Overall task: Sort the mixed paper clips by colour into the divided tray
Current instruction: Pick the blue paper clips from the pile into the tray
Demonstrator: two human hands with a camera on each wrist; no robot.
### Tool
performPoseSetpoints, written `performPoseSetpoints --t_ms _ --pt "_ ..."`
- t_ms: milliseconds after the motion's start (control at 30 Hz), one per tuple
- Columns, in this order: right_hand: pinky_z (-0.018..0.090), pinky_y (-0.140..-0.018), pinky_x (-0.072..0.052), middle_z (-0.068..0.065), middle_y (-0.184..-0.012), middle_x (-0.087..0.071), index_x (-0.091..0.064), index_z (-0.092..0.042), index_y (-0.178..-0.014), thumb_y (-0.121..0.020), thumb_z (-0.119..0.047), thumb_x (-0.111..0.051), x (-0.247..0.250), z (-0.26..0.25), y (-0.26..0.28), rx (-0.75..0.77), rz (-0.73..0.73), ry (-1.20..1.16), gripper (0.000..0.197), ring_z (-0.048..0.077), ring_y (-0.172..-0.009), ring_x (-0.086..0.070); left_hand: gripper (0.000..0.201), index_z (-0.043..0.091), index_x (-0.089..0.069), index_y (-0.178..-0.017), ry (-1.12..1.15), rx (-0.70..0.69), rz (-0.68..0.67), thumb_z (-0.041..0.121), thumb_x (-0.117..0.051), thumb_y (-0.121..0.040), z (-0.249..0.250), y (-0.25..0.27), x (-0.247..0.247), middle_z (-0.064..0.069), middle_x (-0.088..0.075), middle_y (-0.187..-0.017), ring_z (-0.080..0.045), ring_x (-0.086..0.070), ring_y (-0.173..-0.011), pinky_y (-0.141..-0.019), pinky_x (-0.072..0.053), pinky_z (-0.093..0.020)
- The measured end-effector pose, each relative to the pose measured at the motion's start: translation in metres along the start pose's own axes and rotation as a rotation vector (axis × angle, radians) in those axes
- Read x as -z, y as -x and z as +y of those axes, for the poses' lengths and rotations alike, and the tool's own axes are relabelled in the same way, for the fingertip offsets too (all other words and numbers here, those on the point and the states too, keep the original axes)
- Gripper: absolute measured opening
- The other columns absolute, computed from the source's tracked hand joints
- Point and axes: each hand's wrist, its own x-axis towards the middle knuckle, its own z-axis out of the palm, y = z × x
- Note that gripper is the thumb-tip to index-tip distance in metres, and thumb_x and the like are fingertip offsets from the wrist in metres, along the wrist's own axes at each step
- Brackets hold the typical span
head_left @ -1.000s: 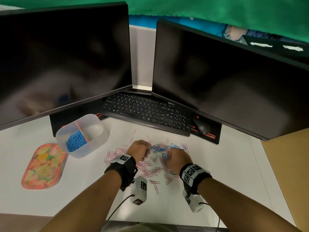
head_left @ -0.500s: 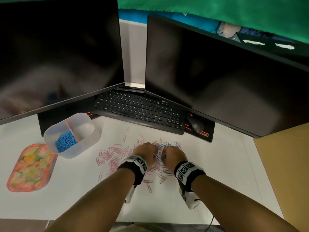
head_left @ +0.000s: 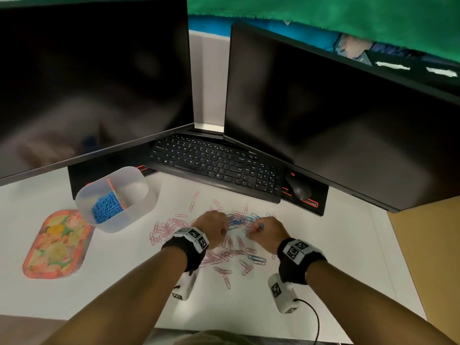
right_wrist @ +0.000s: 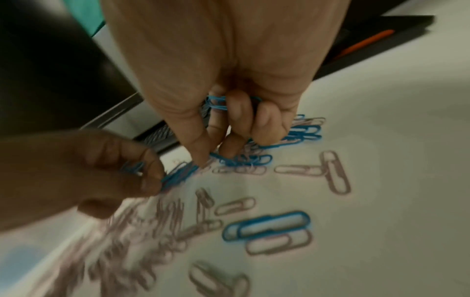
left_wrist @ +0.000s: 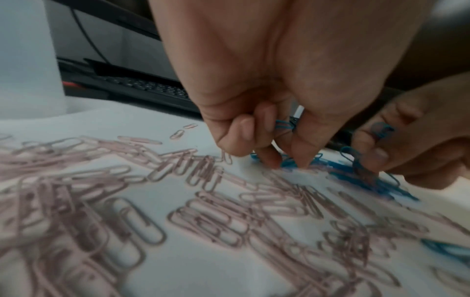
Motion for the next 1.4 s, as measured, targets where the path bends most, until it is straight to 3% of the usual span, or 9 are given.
performPoseSetpoints --t_ms 200,333,433,567,933,1100,1200,1267,1400 --pt "0.019 -0.051 -0.042 0.006 -0.083 -0.067 -0.069 -0.009 -0.092 -0.081 -0.008 -0.071 0.014 -0.001 0.003 -0.124 -0.062 -0.382 0.011 0.011 -0.061 -0.052 0.012 0.024 -0.064 -0.087 0.311 0.046 0.093 0.015 -0.057 -0.089 0.0 0.003 0.006 0.008 -0.063 -0.089 -0.011 -0.059 -0.083 -0.069 -0.045 -0.018" --pt "0.022 -0.05 -0.035 0.007 -0.076 -0.067 -0.068 -0.007 -0.102 -0.083 0.0 -0.066 0.013 -0.004 0.004 -0.148 -0.109 -0.642 0.02 0.01 -0.054 -0.046 0.023 0.018 -0.063 -0.113 0.599 0.13 0.035 0.011 -0.055 -0.093 0.003 0.006 0.011 0.001 -0.06 -0.083 -0.009 -0.054 -0.063 -0.064 -0.048 -0.025" --pt "0.024 -0.049 -0.025 0.006 -0.064 -0.057 -0.068 0.001 -0.094 -0.087 0.0 -0.06 0.01 -0.012 0.003 -0.185 -0.147 -0.854 0.01 0.01 -0.047 -0.032 0.018 0.005 -0.068 -0.102 0.954 0.234 -0.07 0.004 -0.052 -0.093 0.004 0.011 0.018 -0.001 -0.052 -0.067 -0.007 -0.033 -0.043 -0.046 -0.031 -0.02" --pt "0.025 -0.048 -0.026 0.01 -0.072 -0.057 -0.065 -0.002 -0.085 -0.089 -0.007 -0.059 0.005 -0.033 0.001 -0.22 -0.18 -0.966 0.009 0.013 -0.051 -0.035 0.023 0.006 -0.058 -0.078 1.321 0.291 -0.113 0.001 -0.037 -0.087 0.0 0.022 0.024 -0.006 -0.048 -0.073 -0.014 -0.03 -0.051 -0.048 -0.027 -0.022" --pt "0.031 -0.055 -0.057 0.014 -0.067 -0.064 -0.062 -0.004 -0.088 -0.091 -0.006 -0.057 -0.043 -0.175 -0.018 -0.086 -0.421 -0.688 0.006 0.022 -0.052 -0.062 0.035 0.004 -0.061 -0.098 1.707 0.424 0.25 0.032 -0.039 -0.099 -0.067 0.086 0.094 -0.018 -0.064 -0.088 -0.028 -0.066 -0.078 -0.08 -0.052 -0.038" --pt "0.031 -0.054 -0.058 0.015 -0.065 -0.06 -0.057 -0.007 -0.076 -0.091 -0.001 -0.055 -0.092 -0.256 -0.029 -0.027 -0.472 -0.46 0.016 0.018 -0.044 -0.061 0.029 0.012 -0.056 -0.083 1.628 0.495 0.483 0.027 -0.037 -0.099 -0.117 0.118 0.13 -0.01 -0.058 -0.077 -0.018 -0.063 -0.058 -0.07 -0.05 -0.03" --pt "0.041 -0.08 -0.059 0.019 -0.096 -0.066 -0.058 -0.015 -0.076 -0.086 -0.006 -0.059 -0.117 -0.286 -0.046 0.05 -0.443 -0.303 0.013 0.027 -0.079 -0.069 0.022 0.012 -0.051 -0.083 1.602 0.558 0.575 0.024 -0.04 -0.097 -0.136 0.124 0.144 -0.011 -0.05 -0.075 -0.019 -0.049 -0.061 -0.061 -0.043 -0.027" --pt "0.037 -0.08 -0.059 0.013 -0.105 -0.065 -0.062 -0.013 -0.089 -0.086 -0.008 -0.058 -0.128 -0.299 -0.054 0.059 -0.424 -0.266 0.007 0.025 -0.091 -0.067 0.015 0.008 -0.051 -0.094 1.575 0.608 0.633 0.023 -0.046 -0.095 -0.146 0.122 0.149 -0.013 -0.052 -0.08 -0.02 -0.051 -0.064 -0.058 -0.047 -0.028" --pt "0.038 -0.083 -0.058 0.014 -0.091 -0.067 -0.062 -0.005 -0.083 -0.086 -0.006 -0.056 -0.14 -0.308 -0.061 -0.001 -0.354 -0.289 0.007 0.024 -0.085 -0.07 0.029 0.01 -0.052 -0.122 1.487 0.678 0.637 0.021 -0.047 -0.096 -0.155 0.113 0.155 -0.02 -0.053 -0.123 -0.033 -0.056 -0.113 -0.091 -0.051 -0.042"
